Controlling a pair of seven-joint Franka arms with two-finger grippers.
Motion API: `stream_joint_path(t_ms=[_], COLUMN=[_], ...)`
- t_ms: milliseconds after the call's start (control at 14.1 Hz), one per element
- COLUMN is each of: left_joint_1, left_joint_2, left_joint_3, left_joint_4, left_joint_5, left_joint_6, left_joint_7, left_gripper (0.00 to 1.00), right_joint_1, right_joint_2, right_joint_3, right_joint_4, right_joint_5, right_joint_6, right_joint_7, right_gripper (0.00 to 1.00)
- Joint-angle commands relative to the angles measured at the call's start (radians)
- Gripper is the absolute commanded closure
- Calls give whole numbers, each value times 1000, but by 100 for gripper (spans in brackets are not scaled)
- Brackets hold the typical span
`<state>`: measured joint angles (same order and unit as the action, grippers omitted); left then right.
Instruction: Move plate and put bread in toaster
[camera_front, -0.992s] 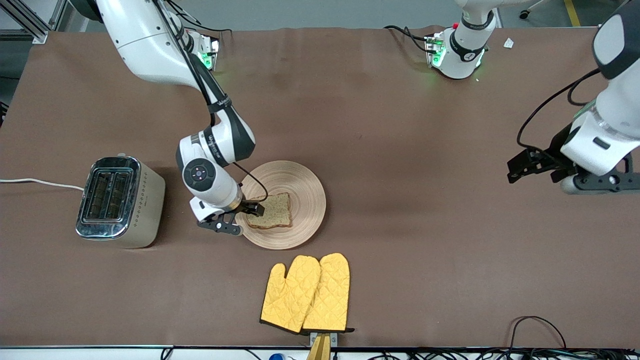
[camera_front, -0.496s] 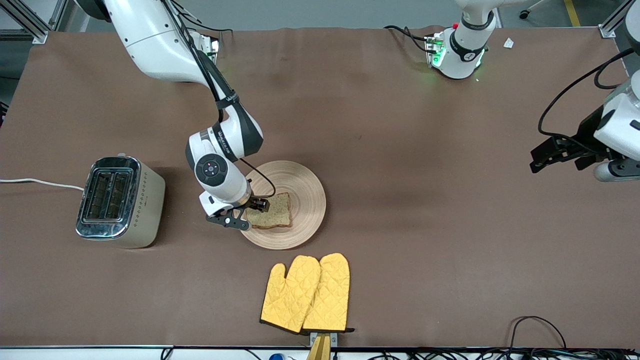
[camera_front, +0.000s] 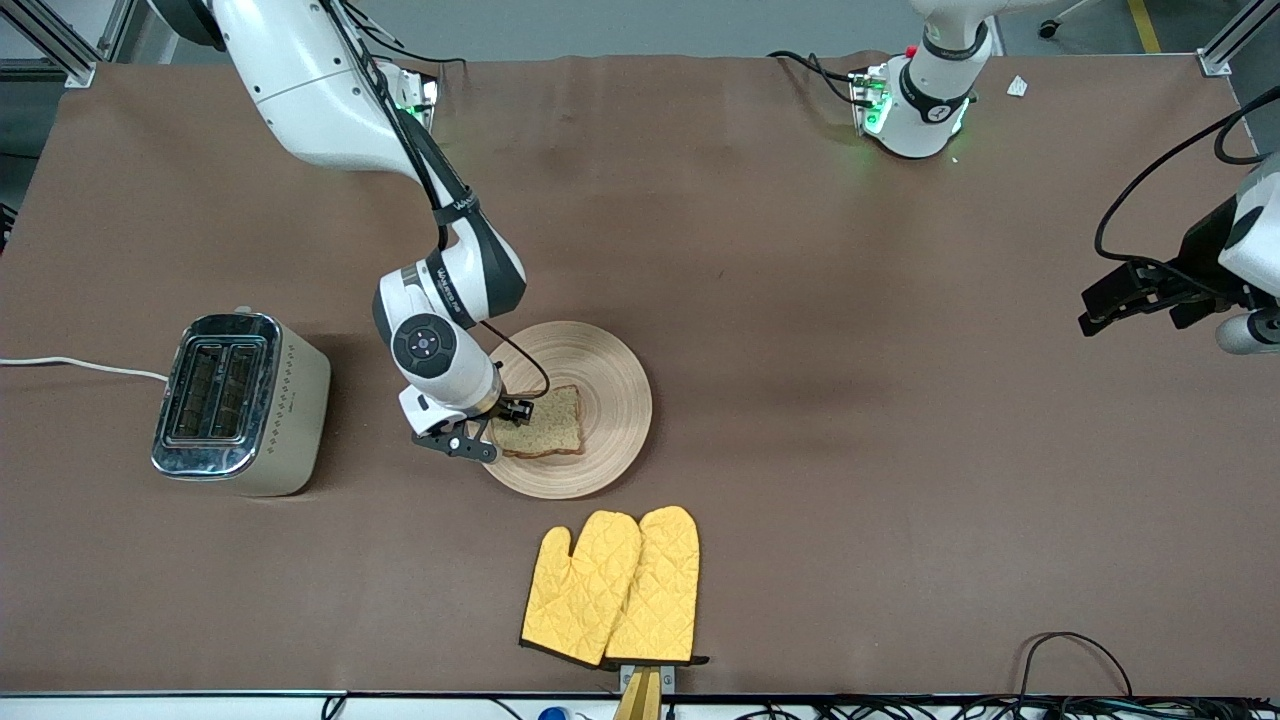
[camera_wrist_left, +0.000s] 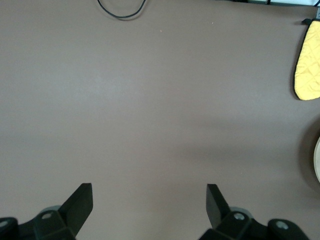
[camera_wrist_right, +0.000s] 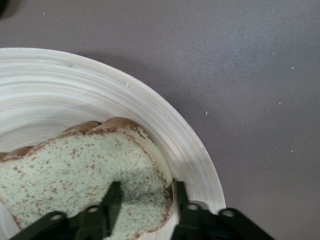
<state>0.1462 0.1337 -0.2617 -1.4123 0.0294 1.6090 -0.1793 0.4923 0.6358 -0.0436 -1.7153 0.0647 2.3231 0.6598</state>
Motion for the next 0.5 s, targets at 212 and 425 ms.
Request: stream_joint_path(t_ms=[212, 425], left_joint_1=[-64, -178], left_joint_2=[-95, -170], left_joint_3=[56, 172], left_joint_4=[-34, -128], left_joint_5=[14, 3], left_joint_6=[-84, -90], left_joint_7=[11, 9], left_gripper=[0, 0], right_joint_1=[-1, -8], right_joint_2=[-1, 2], right_joint_3=[-2, -2], right_joint_4=[-12, -9], right_joint_5=[-5, -5], right_joint_6=[9, -4], right_joint_7=[30, 31], right_gripper=[94, 100])
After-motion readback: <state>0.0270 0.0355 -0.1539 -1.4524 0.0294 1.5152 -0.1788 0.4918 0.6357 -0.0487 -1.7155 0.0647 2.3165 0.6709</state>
